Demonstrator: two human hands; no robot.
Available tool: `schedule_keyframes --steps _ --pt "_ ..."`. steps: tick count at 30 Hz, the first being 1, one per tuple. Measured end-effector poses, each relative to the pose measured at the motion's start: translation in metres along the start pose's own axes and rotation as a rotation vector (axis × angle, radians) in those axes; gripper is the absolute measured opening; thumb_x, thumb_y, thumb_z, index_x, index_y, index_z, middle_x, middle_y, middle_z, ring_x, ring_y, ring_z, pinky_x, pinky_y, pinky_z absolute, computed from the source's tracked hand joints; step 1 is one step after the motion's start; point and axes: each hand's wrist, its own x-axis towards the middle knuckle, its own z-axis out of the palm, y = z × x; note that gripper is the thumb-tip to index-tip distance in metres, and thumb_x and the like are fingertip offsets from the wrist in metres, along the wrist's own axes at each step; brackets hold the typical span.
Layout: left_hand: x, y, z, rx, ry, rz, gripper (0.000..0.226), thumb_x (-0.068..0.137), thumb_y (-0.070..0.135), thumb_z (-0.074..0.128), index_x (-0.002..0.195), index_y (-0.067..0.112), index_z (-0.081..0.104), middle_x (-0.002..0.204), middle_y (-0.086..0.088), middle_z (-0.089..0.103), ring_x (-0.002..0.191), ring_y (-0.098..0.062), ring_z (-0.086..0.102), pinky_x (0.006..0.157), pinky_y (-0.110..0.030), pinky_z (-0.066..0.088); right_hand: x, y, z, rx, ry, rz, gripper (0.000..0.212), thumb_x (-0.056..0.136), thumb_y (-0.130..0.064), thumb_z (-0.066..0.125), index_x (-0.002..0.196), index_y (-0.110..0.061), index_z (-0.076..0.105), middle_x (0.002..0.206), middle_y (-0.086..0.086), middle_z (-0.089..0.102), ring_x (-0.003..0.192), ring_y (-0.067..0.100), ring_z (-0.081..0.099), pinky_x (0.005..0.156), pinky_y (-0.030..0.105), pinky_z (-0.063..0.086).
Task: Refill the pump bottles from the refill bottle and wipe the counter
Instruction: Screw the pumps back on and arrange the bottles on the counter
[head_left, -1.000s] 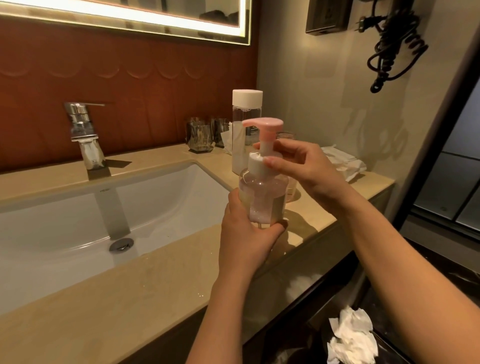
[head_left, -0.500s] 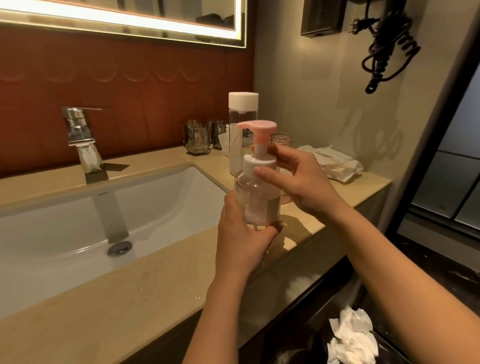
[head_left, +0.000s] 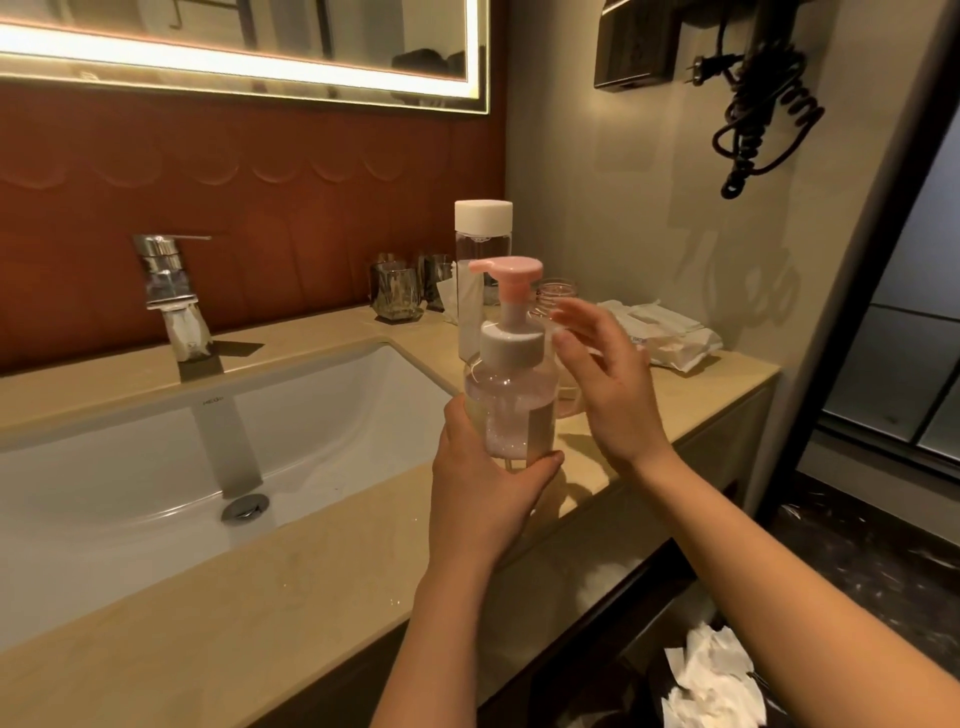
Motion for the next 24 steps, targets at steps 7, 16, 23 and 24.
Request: schedule_keyframes --steps 7,16,23,24 --pt "0.0 0.005 0.0 -0.007 0.007 -0.029 0.09 0.063 0.046 0.082 0.133 0.032 0.027 0.132 0.011 0.045 0.116 -0.009 0.044 0.087 -0.02 0.038 0.029 0.05 -0.008 -0.174 0.063 0.334 0.095 0.074 -0.025 0.078 0.147 -0.02 0.017 0.152 0.007 0.026 0.136 0.024 0.029 0.108 0.044 0.033" --pt "-0.007 0.014 -0.005 -0.099 0.111 -0.063 0.114 0.052 0.059 0.075 0.145 0.038 0.013 0.152 0.01 0.024 0.137 -0.014 0.029 0.11 -0.039 0.032 0.05 0.066 0.011 -0.17 0.004 0.368 0.099 0.07 -0.031 0.081 0.145 -0.025 0.017 0.151 0.008 0.029 0.136 0.028 0.031 0.106 0.042 0.034" --pt "-0.051 0.028 0.005 -0.265 0.207 -0.054 0.096 0.057 0.071 0.053 0.14 0.052 0.009 0.149 0.031 0.009 0.136 0.008 0.011 0.112 -0.026 0.016 0.04 0.067 -0.001 -0.209 0.0 0.308 0.095 0.066 -0.042 0.082 0.141 -0.028 0.026 0.145 0.003 0.04 0.129 0.025 0.041 0.099 0.044 0.044" --pt "-0.057 0.033 0.011 -0.306 0.178 -0.073 0.096 0.057 0.072 0.051 0.139 0.055 0.006 0.15 0.033 0.003 0.138 0.008 0.007 0.112 -0.024 0.016 0.038 0.066 -0.003 -0.213 -0.005 0.297 0.095 0.067 -0.041 0.082 0.141 -0.028 0.025 0.144 0.003 0.041 0.128 0.025 0.043 0.098 0.041 0.045"
